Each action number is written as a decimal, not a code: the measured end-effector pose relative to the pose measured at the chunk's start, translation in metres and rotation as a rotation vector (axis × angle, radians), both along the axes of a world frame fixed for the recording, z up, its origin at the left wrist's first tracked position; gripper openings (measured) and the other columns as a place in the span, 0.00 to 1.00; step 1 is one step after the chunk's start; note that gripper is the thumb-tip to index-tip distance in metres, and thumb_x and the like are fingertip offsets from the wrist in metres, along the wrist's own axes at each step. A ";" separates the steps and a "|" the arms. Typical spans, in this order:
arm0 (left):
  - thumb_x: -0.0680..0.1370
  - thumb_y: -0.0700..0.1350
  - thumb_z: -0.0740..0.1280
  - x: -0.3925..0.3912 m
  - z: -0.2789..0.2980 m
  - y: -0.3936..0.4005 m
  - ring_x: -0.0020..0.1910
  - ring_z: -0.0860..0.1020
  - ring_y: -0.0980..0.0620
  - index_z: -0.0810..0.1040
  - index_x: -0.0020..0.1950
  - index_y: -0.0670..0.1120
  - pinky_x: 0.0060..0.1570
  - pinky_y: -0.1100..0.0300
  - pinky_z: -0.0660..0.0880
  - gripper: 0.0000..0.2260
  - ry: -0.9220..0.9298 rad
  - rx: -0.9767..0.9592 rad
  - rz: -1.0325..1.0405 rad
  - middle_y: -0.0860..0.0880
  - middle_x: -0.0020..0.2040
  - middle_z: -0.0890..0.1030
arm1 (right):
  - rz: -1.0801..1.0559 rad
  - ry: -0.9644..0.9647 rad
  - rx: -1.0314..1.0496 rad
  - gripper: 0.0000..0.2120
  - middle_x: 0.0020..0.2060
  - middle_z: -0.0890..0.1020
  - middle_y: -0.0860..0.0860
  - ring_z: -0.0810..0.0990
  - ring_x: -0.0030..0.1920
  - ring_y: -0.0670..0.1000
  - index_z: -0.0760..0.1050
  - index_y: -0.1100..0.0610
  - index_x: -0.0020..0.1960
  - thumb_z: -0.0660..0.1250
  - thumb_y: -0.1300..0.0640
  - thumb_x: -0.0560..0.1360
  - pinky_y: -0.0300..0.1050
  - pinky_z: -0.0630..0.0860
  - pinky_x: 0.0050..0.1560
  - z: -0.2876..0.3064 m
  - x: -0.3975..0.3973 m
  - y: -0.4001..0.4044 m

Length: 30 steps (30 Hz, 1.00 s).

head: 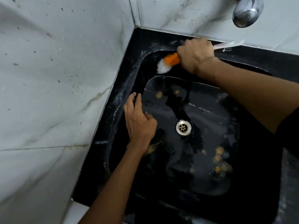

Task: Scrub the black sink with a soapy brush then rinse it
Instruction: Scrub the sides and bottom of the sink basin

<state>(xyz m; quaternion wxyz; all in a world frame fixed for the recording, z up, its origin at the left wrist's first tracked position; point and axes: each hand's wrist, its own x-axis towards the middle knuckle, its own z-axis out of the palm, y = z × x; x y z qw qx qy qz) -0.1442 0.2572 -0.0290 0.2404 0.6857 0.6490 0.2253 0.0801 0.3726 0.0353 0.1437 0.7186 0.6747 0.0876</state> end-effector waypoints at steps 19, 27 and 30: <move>0.76 0.40 0.66 0.009 -0.021 -0.138 0.78 0.56 0.54 0.62 0.78 0.46 0.76 0.63 0.52 0.31 -0.028 -0.380 -0.278 0.52 0.79 0.59 | -0.033 -0.151 -0.100 0.11 0.49 0.81 0.60 0.81 0.50 0.63 0.79 0.59 0.54 0.61 0.61 0.76 0.49 0.73 0.45 0.021 0.049 -0.047; 0.76 0.43 0.65 0.014 -0.023 -0.149 0.78 0.54 0.52 0.59 0.79 0.46 0.77 0.58 0.54 0.32 0.021 -0.380 -0.384 0.50 0.79 0.58 | -0.288 -0.235 -0.233 0.11 0.49 0.83 0.57 0.81 0.52 0.56 0.80 0.58 0.55 0.62 0.61 0.76 0.43 0.67 0.46 0.021 0.051 -0.057; 0.77 0.43 0.66 0.014 -0.024 -0.148 0.78 0.54 0.53 0.59 0.79 0.46 0.76 0.63 0.52 0.32 0.011 -0.369 -0.370 0.50 0.79 0.58 | -0.134 -0.152 -0.098 0.10 0.49 0.82 0.58 0.81 0.51 0.60 0.80 0.59 0.54 0.63 0.62 0.76 0.46 0.70 0.43 0.010 0.041 -0.050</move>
